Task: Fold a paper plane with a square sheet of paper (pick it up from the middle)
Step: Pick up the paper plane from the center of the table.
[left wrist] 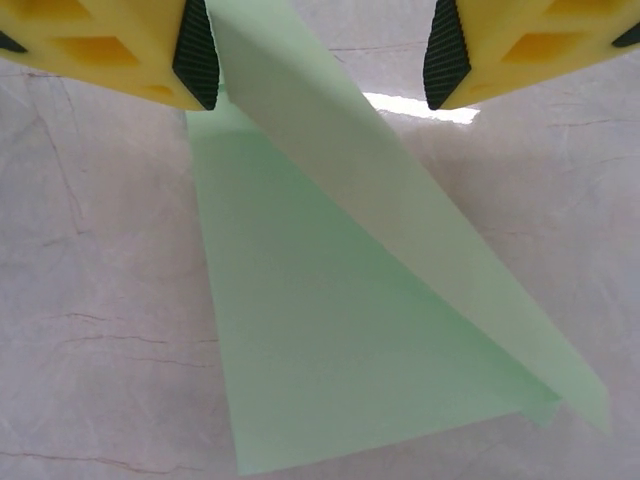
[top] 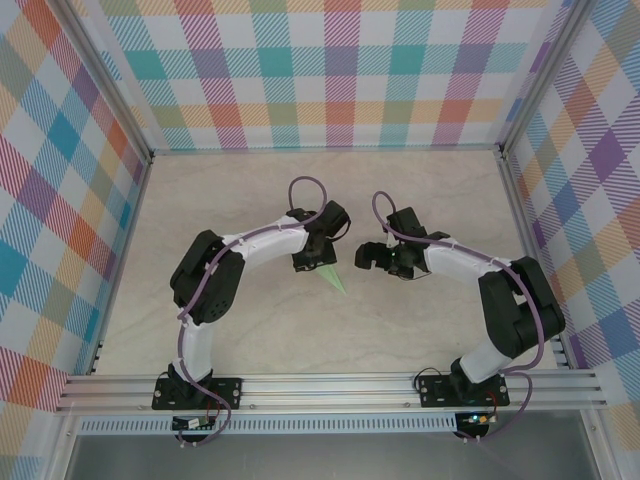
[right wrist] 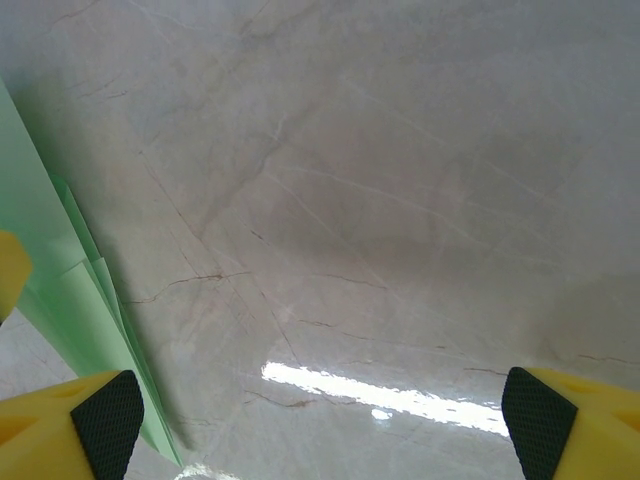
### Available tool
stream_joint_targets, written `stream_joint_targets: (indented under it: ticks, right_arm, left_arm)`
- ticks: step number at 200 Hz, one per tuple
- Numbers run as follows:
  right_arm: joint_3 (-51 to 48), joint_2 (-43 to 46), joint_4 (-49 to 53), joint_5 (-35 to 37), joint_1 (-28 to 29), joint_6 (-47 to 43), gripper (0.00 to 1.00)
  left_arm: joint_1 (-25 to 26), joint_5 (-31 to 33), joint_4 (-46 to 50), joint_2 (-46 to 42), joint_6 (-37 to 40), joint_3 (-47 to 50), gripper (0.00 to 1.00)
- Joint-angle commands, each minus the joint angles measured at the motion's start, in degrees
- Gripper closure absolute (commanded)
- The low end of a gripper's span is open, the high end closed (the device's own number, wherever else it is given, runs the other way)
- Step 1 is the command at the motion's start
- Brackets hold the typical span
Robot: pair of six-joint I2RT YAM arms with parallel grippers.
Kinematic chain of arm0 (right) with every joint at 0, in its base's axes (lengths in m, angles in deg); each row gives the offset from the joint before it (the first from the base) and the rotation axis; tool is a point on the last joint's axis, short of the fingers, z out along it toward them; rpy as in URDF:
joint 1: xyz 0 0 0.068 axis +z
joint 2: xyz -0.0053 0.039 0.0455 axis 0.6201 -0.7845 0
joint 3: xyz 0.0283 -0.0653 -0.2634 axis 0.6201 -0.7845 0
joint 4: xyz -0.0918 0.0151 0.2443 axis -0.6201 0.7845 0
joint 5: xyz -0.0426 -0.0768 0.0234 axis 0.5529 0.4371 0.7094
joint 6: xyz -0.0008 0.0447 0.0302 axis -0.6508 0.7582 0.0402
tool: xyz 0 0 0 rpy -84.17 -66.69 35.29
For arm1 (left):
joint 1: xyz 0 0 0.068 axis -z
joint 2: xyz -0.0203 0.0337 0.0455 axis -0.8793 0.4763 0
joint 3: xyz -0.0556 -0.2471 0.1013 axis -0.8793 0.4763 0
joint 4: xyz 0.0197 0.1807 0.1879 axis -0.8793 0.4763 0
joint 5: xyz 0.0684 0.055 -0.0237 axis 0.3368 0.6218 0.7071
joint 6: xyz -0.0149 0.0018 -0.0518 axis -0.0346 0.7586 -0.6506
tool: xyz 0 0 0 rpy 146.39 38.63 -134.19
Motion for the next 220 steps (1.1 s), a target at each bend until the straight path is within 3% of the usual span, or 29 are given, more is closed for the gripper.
stream_joint_targets:
  ticks: [1, 32, 86, 107, 135, 167, 220]
  right_arm:
    - [-0.30, 0.62, 0.17, 0.52, -0.43, 0.58, 0.05]
    - [0.08, 0.08, 0.45, 0.60, -0.43, 0.89, 0.05]
    - [-0.03, -0.23, 0.63, 1.20, -0.43, 1.04, 0.05]
    - [-0.36, 0.39, 0.25, 1.47, -0.43, 1.05, 0.05]
    - [-1.02, 2.80, -0.17, 1.49, -0.94, 1.05, 0.05]
    - [-1.79, 7.43, -0.48, 0.46, -2.33, 1.47, 0.05]
    - [-2.21, 14.13, 1.12, -1.09, -3.99, 3.71, 0.07]
  left_arm:
    - [0.37, 1.37, 2.91, -1.48, -1.90, 0.63, 0.45]
    - [0.37, 2.29, 0.32, -5.79, -4.21, 5.10, 0.54]
    - [0.43, 4.29, -2.43, -7.14, -5.96, 8.74, 0.91]
    - [0.35, 5.15, -3.40, -8.93, -4.61, 8.95, 1.00]
    - [0.41, 5.82, -5.06, -13.46, -0.52, 9.34, 1.00]
    - [0.26, 1.67, -9.81, -19.21, 6.84, 10.55, 1.00]
    - [-2.14, -16.93, -24.13, -19.25, 14.37, 13.08, 1.00]
